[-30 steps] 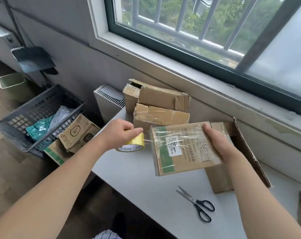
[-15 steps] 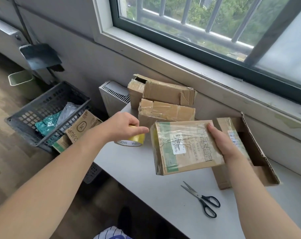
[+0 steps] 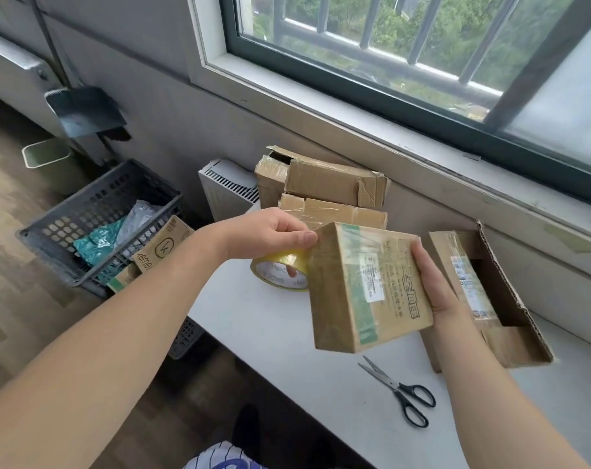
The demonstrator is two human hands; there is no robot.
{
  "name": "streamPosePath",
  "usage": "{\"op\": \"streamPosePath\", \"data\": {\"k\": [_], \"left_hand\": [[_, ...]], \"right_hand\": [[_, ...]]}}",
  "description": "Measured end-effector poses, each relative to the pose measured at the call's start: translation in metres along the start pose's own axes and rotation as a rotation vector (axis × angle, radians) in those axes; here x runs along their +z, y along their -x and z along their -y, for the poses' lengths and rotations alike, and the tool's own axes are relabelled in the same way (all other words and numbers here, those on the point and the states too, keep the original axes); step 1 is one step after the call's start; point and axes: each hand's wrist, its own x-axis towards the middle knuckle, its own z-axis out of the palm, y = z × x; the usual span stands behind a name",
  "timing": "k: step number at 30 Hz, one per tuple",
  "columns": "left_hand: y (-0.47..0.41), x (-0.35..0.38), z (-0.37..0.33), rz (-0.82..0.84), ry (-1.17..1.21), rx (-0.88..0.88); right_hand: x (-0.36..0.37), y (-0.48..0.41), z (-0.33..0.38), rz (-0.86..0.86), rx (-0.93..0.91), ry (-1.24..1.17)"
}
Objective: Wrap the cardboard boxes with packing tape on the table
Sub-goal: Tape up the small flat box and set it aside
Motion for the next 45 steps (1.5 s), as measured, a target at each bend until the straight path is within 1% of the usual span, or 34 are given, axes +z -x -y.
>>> {"op": "streamPosePath", "data": {"k": [1,2,4,5,7,9,11,13,14,16,19,21,23,24,27,30,34,36,38,41,45], "left_hand": [[-0.001,0.002,-0.004,0.019,0.051,0.019],[-0.002,0.003,-0.005,0.0,0.106,0.031],[-0.004,0.004,-0.007,-0.09,0.171,0.021],[-0.005,0.005,-0.007,-0.115,0.167,-0.007],[-0.009,0.01,-0.003,-0.134,0.059,-0.076],[-0.016,0.02,0.003,-0.15,-0.044,-0.14],[-0.022,0.028,0.012,-0.199,-0.054,-0.2],[-0.027,0.032,0.023,-0.238,-0.035,-0.258],[-0.029,0.033,0.028,-0.248,-0.025,-0.287],[-0.034,0.037,0.034,-0.258,-0.021,-0.323],[-0.042,0.044,0.037,-0.266,-0.07,-0.359],[-0.047,0.048,0.04,-0.27,-0.101,-0.393],[-0.052,0.054,0.043,-0.274,-0.122,-0.424],[-0.054,0.058,0.046,-0.273,-0.122,-0.432],[-0.061,0.072,0.055,-0.289,-0.054,-0.432],[-0.056,0.074,0.065,-0.271,0.035,-0.397],[-0.04,0.068,0.078,-0.148,0.129,-0.396],[-0.039,0.068,0.08,-0.116,0.075,-0.402],[-0.042,0.069,0.08,-0.113,-0.023,-0.397],[-0.048,0.077,0.084,-0.138,-0.056,-0.381],[-0.052,0.086,0.086,-0.199,-0.046,-0.391]], "right_hand": [[-0.002,-0.005,-0.004,-0.001,0.02,0.019],[0.0,-0.009,-0.008,-0.009,0.049,0.051],[0.008,-0.02,-0.016,-0.057,0.109,0.201],[0.011,-0.028,-0.022,-0.104,0.13,0.31],[0.023,-0.043,-0.035,-0.191,0.147,0.536],[0.032,-0.054,-0.046,-0.232,0.134,0.723],[0.04,-0.056,-0.051,-0.21,0.134,0.839],[0.045,-0.053,-0.05,-0.174,0.172,0.915],[0.048,-0.052,-0.05,-0.164,0.196,0.901],[0.052,-0.051,-0.049,-0.139,0.232,0.78],[0.059,-0.045,-0.039,-0.028,0.224,0.628],[0.061,-0.041,-0.029,0.054,0.216,0.597],[0.063,-0.037,-0.02,0.088,0.19,0.689],[0.064,-0.036,-0.019,0.073,0.149,0.788],[0.065,-0.039,-0.028,-0.002,-0.075,1.118],[0.058,-0.048,-0.04,-0.063,-0.185,1.239],[0.053,-0.055,-0.045,-0.069,-0.206,1.279],[0.054,-0.056,-0.045,-0.069,-0.218,1.283],[0.052,-0.056,-0.045,-0.071,-0.217,1.27],[0.051,-0.056,-0.043,-0.06,-0.197,1.287],[0.056,-0.053,-0.035,-0.073,-0.06,1.159]]}}
